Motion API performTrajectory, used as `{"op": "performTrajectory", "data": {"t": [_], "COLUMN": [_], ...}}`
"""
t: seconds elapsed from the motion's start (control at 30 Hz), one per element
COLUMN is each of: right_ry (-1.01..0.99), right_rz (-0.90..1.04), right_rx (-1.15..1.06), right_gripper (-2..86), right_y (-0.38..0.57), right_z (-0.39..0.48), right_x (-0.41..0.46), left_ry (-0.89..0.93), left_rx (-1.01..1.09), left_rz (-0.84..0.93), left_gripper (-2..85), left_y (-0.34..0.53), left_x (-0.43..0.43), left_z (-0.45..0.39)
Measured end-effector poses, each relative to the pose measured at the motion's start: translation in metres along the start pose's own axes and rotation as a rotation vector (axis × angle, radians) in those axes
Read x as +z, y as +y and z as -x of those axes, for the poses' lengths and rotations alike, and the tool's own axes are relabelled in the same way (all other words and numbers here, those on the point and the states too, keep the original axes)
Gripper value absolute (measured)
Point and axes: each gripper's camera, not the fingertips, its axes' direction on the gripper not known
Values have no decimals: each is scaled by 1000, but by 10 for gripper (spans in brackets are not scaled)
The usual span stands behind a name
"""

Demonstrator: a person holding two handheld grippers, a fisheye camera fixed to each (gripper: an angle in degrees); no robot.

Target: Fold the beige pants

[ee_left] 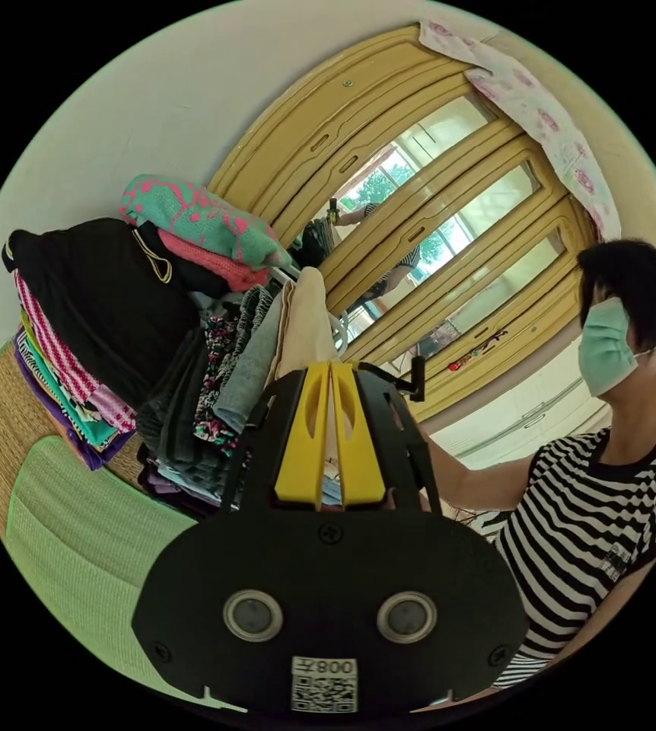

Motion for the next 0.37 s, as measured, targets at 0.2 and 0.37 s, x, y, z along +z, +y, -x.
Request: {"op": "performTrajectory", "data": {"t": [0.2, 0.37], "right_ry": [129, 208], "right_rz": [344, 592], "right_rx": [-209, -431], "right_gripper": [89, 106], "right_y": [-69, -89], "right_z": [29, 65], "right_x": [113, 189], "left_ry": [18, 7], "left_rx": [-104, -283], "left_rz": [-122, -128], "left_gripper": [1, 1], "left_y": [16, 42], "left_x": [-49, -79], "left_z": [28, 68]}}
